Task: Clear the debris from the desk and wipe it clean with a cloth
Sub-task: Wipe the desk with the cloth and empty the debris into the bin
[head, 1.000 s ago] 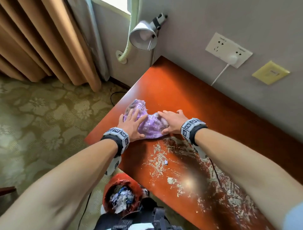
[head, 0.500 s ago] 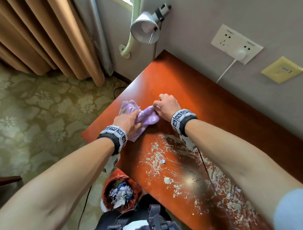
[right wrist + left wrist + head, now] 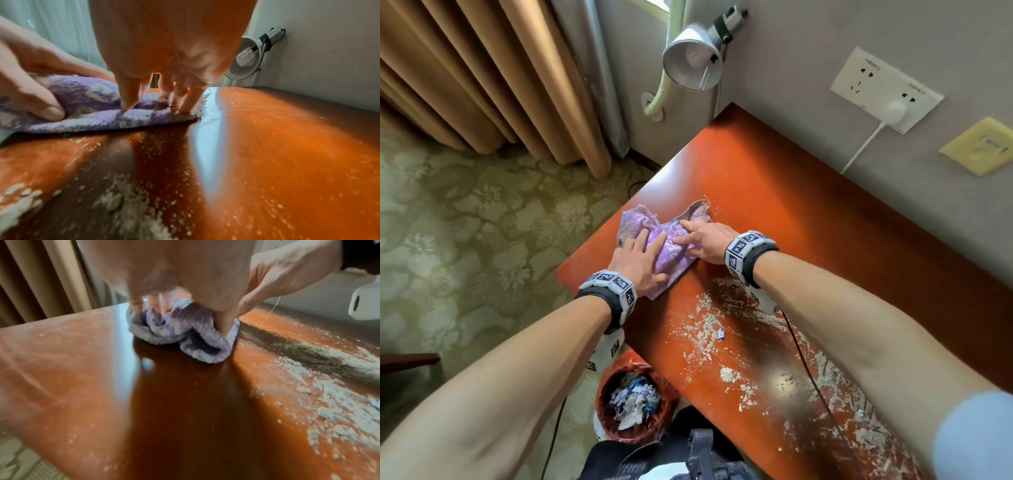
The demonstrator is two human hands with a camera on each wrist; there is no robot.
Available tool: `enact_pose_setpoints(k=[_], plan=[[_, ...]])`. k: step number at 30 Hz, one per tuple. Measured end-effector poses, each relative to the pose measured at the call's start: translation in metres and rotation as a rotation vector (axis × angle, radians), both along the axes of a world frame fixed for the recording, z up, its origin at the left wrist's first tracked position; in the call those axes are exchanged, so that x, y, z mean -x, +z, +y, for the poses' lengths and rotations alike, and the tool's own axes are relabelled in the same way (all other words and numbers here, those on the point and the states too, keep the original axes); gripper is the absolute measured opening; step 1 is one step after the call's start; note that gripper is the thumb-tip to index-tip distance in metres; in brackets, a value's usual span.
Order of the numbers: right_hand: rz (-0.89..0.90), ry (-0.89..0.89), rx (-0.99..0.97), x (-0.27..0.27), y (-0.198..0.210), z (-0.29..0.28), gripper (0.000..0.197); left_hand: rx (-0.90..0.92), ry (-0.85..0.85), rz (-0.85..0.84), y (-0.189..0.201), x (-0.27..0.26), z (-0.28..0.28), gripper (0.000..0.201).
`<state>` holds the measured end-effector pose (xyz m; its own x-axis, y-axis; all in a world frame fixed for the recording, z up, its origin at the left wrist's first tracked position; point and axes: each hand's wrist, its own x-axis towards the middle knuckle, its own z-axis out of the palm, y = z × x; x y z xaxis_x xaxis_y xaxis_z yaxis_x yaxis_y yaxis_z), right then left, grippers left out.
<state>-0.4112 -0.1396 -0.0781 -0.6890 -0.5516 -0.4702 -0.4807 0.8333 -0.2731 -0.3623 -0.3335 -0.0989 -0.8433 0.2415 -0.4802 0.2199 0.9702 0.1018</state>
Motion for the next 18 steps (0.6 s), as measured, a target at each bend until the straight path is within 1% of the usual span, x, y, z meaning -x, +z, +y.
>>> enact_pose_setpoints(k=[3,10,14,18], plan=[[-0.017,0.029,-0.046,-0.005,0.0,0.005,0.046,0.037,-0.061,0.01,-0.002,-0.011,0.001,0.081],[-0.069,-0.031,-0.038,-0.033,0.003,0.015,0.044,0.1,-0.204,-0.012,0.001,-0.031,0.004,0.071],[-0.075,-0.076,-0.066,-0.058,0.004,0.016,0.044,0.088,-0.22,-0.033,0.0,-0.047,0.005,0.068],[-0.105,-0.151,-0.076,-0.077,0.007,0.016,0.046,0.077,-0.219,-0.021,0.0,-0.065,0.008,0.07]])
